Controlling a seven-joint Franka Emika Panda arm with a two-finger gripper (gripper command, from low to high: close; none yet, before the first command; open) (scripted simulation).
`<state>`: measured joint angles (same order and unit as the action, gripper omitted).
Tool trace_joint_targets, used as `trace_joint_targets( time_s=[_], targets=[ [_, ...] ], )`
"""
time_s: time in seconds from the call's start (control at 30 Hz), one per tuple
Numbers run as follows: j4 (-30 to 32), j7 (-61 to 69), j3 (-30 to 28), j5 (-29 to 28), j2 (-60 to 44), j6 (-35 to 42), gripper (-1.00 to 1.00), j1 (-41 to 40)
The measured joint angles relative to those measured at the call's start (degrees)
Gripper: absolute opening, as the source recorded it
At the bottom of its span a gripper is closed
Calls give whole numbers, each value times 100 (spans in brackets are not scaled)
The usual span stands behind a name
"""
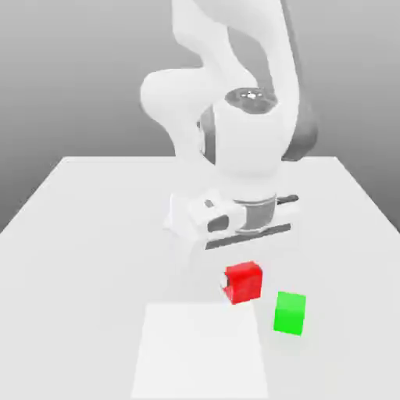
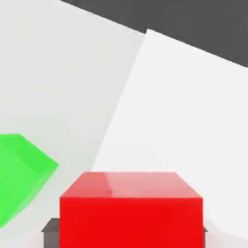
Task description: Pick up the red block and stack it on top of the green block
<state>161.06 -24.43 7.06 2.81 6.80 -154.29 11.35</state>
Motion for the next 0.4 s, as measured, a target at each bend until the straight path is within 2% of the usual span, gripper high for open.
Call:
trace_joint_targets(
  time_s=[0.1,0.27,0.3,0.4],
  targets=[
    [-12,564,251,-4,13,25,-100,400],
    [-53,356,261,-446,-915,-850,-100,414],
    [-62,271,213,-568,-1110,-1033,100,432],
    [-62,271,213,-568,-1110,-1033,100,432]
  ],
)
